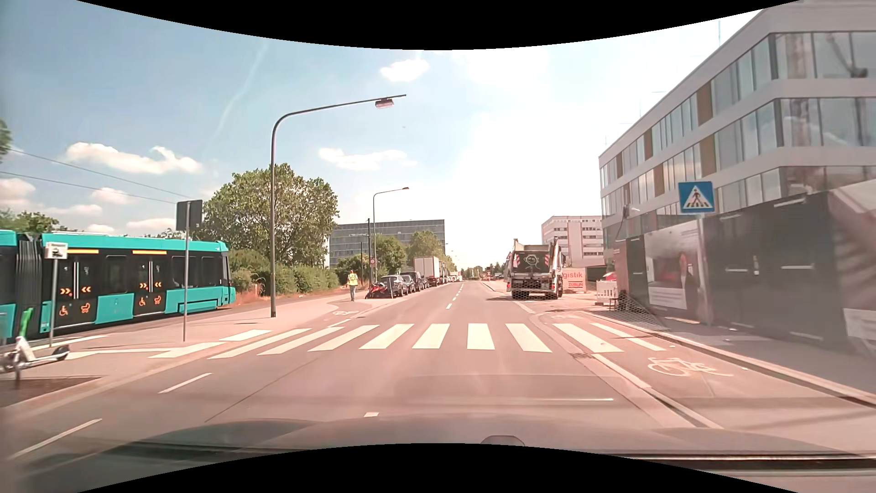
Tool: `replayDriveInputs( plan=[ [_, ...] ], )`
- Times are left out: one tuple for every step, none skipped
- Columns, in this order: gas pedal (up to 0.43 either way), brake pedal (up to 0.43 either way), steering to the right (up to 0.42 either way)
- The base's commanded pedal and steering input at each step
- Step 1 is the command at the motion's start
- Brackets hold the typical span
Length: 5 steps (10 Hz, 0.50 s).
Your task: Follow the waypoints while adhering to traffic rules and regulations
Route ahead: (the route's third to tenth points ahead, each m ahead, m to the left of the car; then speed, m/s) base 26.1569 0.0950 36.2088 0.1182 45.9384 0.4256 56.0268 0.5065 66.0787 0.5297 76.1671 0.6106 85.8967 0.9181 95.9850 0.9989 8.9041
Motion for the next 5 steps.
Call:
replayDriveInputs(
  plan=[
    [0.02,0.0,-0.024],
    [0.02,0.0,-0.023],
    [0.02,0.0,-0.023],
    [0.02,0.0,-0.023],
    [0.028,0.0,-0.02]
  ],
)
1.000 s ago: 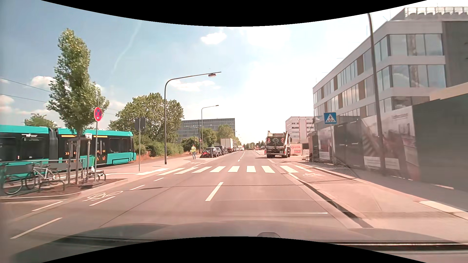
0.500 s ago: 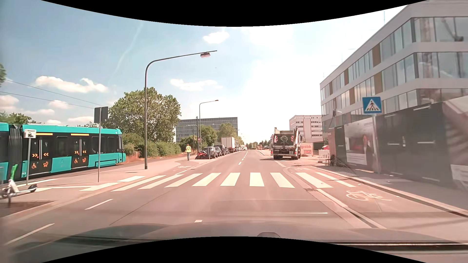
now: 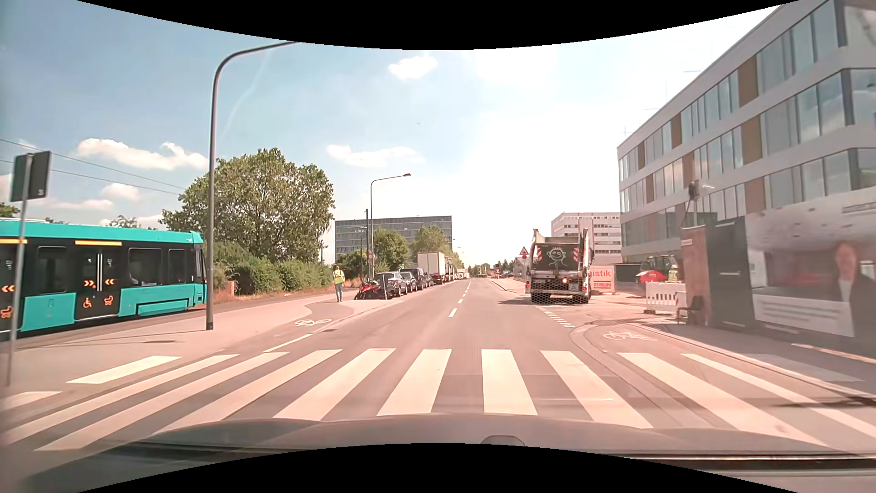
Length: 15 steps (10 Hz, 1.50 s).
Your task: Follow the waypoints while adhering to traffic rules and regulations
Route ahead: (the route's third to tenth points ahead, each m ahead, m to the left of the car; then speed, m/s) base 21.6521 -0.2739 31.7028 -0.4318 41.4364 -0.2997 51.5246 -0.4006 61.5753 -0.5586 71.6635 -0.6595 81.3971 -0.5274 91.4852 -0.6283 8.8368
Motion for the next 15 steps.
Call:
replayDriveInputs(
  plan=[
    [0.028,0.0,-0.015],
    [0.028,0.0,-0.012],
    [0.047,0.0,-0.011],
    [0.047,0.0,-0.008],
    [0.047,0.0,-0.005],
    [0.047,0.0,-0.003],
    [0.047,0.0,-0.001],
    [0.047,0.0,0.001],
    [0.059,0.0,0.005],
    [0.067,0.0,0.008],
    [0.067,0.0,0.016],
    [0.067,0.0,0.023],
    [0.067,0.0,0.03],
    [0.067,0.0,0.032],
    [0.067,0.0,0.033]
  ],
)
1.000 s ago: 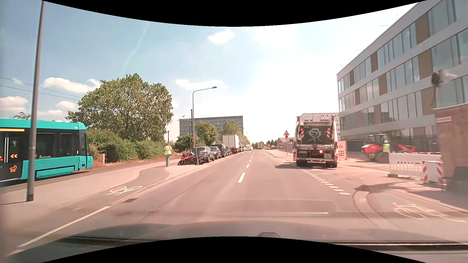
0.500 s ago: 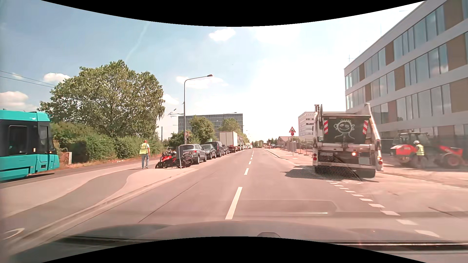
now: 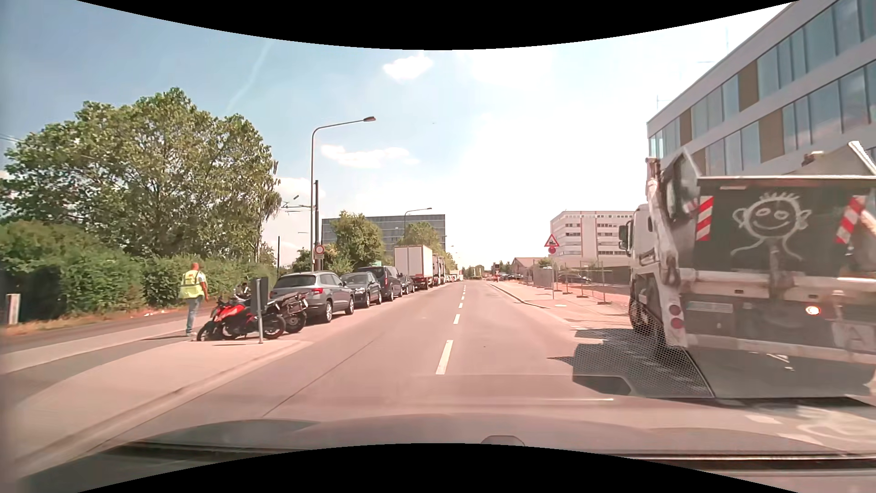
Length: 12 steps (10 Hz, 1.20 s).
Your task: Follow the waypoints while adhering to traffic rules and regulations
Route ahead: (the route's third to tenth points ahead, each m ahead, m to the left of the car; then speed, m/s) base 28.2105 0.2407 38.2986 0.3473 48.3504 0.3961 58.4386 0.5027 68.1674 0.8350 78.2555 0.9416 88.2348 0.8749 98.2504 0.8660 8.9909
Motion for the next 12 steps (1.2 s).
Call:
replayDriveInputs(
  plan=[
    [0.067,0.0,0.033],
    [0.067,0.0,0.033],
    [0.067,0.0,0.031],
    [0.067,0.0,0.026],
    [0.067,0.0,0.022],
    [0.067,0.0,0.02],
    [0.067,0.0,0.013],
    [0.067,0.0,0.006],
    [0.067,0.0,0.004],
    [0.067,0.0,0.003],
    [0.067,0.0,-0.001],
    [0.067,0.0,-0.005]
  ],
)
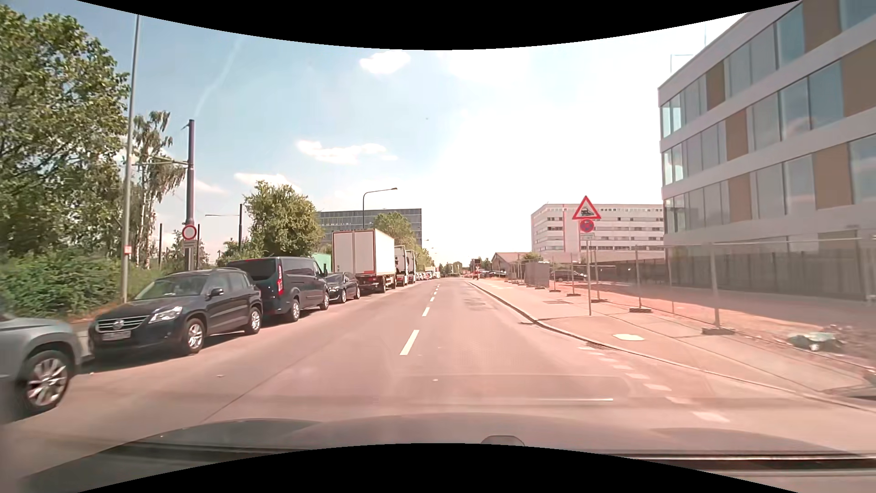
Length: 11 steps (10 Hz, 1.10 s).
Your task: Follow the waypoints while adhering to traffic rules and regulations
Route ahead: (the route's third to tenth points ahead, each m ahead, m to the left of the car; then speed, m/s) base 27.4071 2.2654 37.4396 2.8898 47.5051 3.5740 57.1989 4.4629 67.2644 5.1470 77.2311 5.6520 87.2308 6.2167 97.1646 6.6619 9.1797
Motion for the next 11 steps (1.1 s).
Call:
replayDriveInputs(
  plan=[
    [0.067,0.0,-0.008],
    [0.067,0.0,-0.009],
    [0.067,0.0,-0.009],
    [0.067,0.0,-0.01],
    [0.067,0.0,-0.011],
    [0.067,0.0,-0.011],
    [0.067,0.0,-0.01],
    [0.067,0.0,-0.011],
    [0.067,0.0,-0.011],
    [0.067,0.0,-0.011],
    [0.067,0.0,-0.011]
  ],
)
